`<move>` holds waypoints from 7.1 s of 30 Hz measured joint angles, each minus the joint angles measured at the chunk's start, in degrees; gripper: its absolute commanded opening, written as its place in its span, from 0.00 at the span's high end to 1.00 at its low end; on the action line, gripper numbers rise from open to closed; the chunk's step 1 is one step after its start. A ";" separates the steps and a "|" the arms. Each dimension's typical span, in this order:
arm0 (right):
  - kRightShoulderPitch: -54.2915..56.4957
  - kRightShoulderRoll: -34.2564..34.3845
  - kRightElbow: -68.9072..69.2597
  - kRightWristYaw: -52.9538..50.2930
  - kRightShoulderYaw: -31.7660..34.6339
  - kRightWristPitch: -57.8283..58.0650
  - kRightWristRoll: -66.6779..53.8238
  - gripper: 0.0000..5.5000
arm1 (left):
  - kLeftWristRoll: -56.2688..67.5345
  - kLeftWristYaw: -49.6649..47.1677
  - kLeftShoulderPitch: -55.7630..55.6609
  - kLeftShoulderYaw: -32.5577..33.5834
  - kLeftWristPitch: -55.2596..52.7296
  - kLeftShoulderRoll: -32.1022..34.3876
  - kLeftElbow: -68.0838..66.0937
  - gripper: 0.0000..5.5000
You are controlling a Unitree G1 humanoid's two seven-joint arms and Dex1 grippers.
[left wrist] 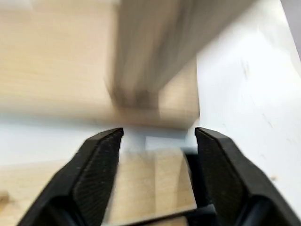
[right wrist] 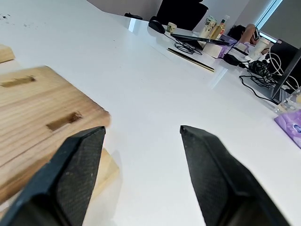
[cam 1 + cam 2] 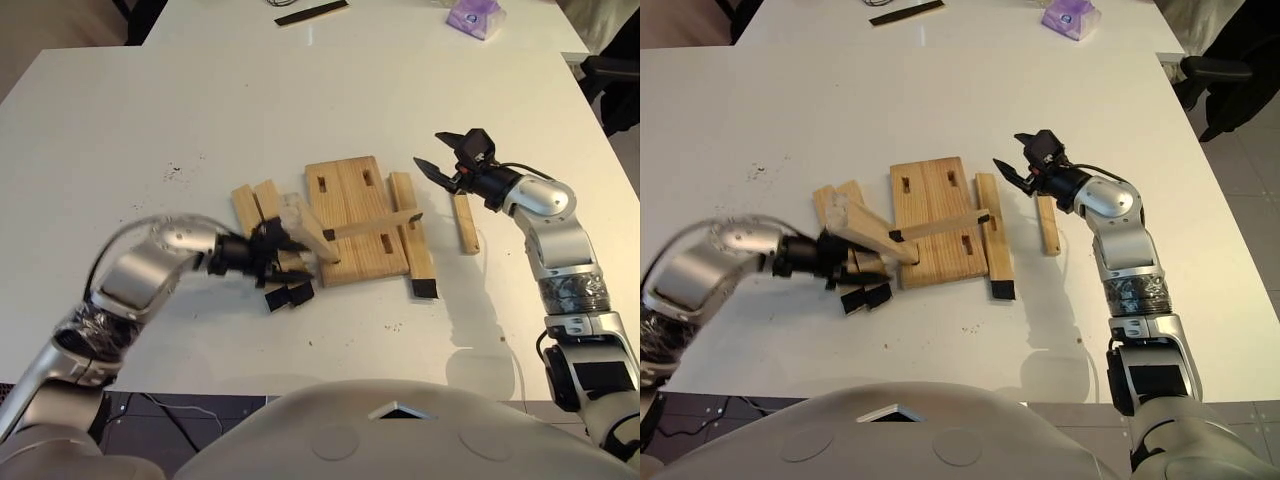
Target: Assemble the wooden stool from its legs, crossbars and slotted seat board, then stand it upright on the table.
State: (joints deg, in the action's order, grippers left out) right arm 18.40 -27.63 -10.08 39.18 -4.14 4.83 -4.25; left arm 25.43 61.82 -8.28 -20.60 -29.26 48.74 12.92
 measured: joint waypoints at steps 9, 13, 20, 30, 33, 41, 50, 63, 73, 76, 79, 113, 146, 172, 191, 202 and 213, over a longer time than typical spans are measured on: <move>-0.41 0.19 1.17 -0.70 0.47 0.11 -0.15 0.47 | -3.96 -6.13 -0.37 8.48 1.59 -0.99 4.45 0.36; -2.06 -0.10 1.92 -1.04 1.94 0.25 -0.19 0.47 | -3.73 -8.51 7.56 15.08 0.69 0.50 11.95 0.36; -6.93 -0.61 6.26 -2.53 4.40 2.12 -0.41 0.47 | 1.61 -31.11 29.11 32.93 -15.12 -12.80 30.06 0.36; -11.60 -0.66 10.25 -4.33 6.89 3.61 -2.34 0.47 | 1.73 -44.44 39.69 27.14 -22.58 -21.41 41.88 0.36; -13.28 -0.26 11.07 -4.74 6.59 3.61 -2.33 0.47 | 1.65 -44.99 39.53 27.25 -22.90 -21.06 41.70 0.36; -13.64 0.48 11.16 -6.35 6.37 3.58 -2.26 0.47 | 1.68 -45.12 36.48 29.30 -27.09 -18.19 35.69 0.36; -15.58 1.10 11.86 -8.01 6.23 3.56 -2.19 0.47 | -0.58 -37.53 38.43 27.64 -19.66 -9.94 31.87 0.36; -16.45 1.63 13.45 -8.15 4.38 3.58 -1.88 0.47 | 4.14 -29.23 25.95 37.03 -24.70 -2.76 16.75 0.36; -14.23 0.46 11.39 -7.01 3.97 3.55 -1.85 0.47 | 6.26 -31.37 23.53 35.31 -27.52 -7.91 17.42 0.36; -13.07 0.37 11.12 -6.42 3.68 3.55 -1.68 0.47 | 6.04 -32.38 23.49 33.74 -27.50 -9.19 17.03 0.36; -12.37 -0.23 11.12 -6.13 3.50 3.54 -0.80 0.47 | 3.86 -33.41 23.58 32.00 -25.68 -9.90 14.15 0.40; 13.83 -2.15 22.93 8.59 18.71 35.30 -57.35 0.34 | 52.94 -39.00 -13.47 44.25 -14.52 -14.37 24.68 0.64; 22.38 -5.16 25.78 26.04 6.93 42.04 -60.59 0.63 | 52.86 -26.31 -8.19 31.99 -15.76 -5.46 28.00 0.57; 30.06 -1.86 -2.04 17.97 14.54 33.41 -48.69 0.64 | 12.40 -21.03 3.41 24.72 4.26 -7.28 4.84 0.47; 28.01 11.27 -28.19 13.64 -2.12 -2.92 -11.81 0.64 | 1.51 -20.34 3.05 20.52 7.30 -12.40 3.88 0.47; 25.19 7.77 -20.57 18.93 -2.48 3.01 -10.97 0.64 | -0.45 -19.72 5.57 18.75 7.23 -12.98 12.28 0.47; 22.42 6.99 -0.44 20.85 -3.09 22.96 -16.48 0.64 | -0.87 -21.17 5.45 18.64 6.33 -13.46 13.04 0.47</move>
State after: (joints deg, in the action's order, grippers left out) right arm 40.82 -20.64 -10.52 60.03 -7.23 27.79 -20.73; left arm 24.56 40.65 -2.83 -1.96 -22.93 35.27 25.96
